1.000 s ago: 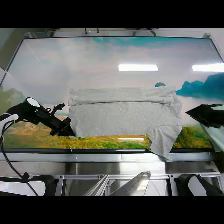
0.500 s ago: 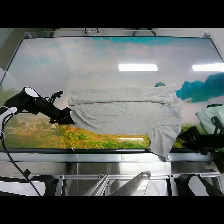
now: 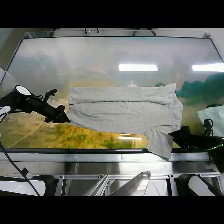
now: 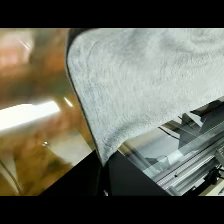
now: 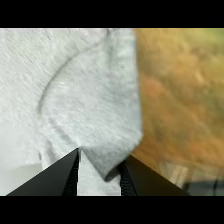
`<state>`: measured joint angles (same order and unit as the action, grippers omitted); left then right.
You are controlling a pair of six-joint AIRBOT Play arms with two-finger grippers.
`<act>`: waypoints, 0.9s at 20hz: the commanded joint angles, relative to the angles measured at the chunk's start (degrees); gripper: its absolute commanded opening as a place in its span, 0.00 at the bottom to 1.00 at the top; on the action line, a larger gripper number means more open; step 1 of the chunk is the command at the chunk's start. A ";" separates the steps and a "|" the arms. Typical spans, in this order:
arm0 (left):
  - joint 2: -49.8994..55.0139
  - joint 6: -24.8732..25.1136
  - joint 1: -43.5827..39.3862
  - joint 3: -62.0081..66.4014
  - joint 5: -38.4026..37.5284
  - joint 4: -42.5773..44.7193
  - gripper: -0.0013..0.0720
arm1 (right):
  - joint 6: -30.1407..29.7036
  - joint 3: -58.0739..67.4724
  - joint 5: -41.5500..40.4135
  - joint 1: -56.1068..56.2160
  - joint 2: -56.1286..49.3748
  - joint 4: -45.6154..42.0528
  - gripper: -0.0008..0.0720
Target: Fold the shirts.
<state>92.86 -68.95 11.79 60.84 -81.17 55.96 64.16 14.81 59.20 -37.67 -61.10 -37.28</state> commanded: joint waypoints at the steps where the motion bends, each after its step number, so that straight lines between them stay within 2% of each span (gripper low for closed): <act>1: 0.04 0.04 1.27 0.09 -1.11 0.00 0.04 | -5.44 -0.26 -0.59 -0.04 -2.05 4.50 0.38; 2: 0.04 0.57 1.40 0.09 -1.38 0.02 0.04 | -5.92 -0.24 0.63 -0.04 -2.03 4.52 0.20; 4: 0.04 0.61 1.38 0.09 -1.42 0.02 0.04 | -5.95 -0.24 3.43 -0.04 -1.90 4.70 0.03; 6: 0.04 0.61 1.40 0.11 -2.82 -0.22 0.04 | -6.47 -0.22 7.74 -0.04 -0.09 6.60 0.03; 8: 0.00 1.05 1.40 1.09 -6.03 -2.69 0.04 | -8.46 0.66 11.98 -0.04 4.55 14.56 0.03; 10: 0.00 2.12 1.38 3.87 -9.92 -7.21 0.04 | -8.41 4.26 11.87 -0.04 9.01 22.80 0.03; 11: 0.07 1.90 1.31 5.86 -11.08 -8.02 0.04 | -7.48 7.56 11.06 -0.02 9.27 24.09 0.03; 13: 1.07 0.90 0.96 10.54 -12.68 -7.96 0.04 | -5.64 14.05 8.81 0.07 5.88 24.30 0.03; 15: 3.78 0.46 0.96 16.02 -14.16 -8.00 0.05 | -6.45 19.34 6.45 0.96 -0.68 27.21 0.03; 18: 10.88 -2.56 1.20 25.59 -14.23 -8.00 0.05 | -12.55 25.77 0.83 6.01 -12.41 33.75 0.03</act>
<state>98.56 -69.21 12.88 78.39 -93.97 48.56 55.90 34.37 64.84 -35.00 -64.99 -10.26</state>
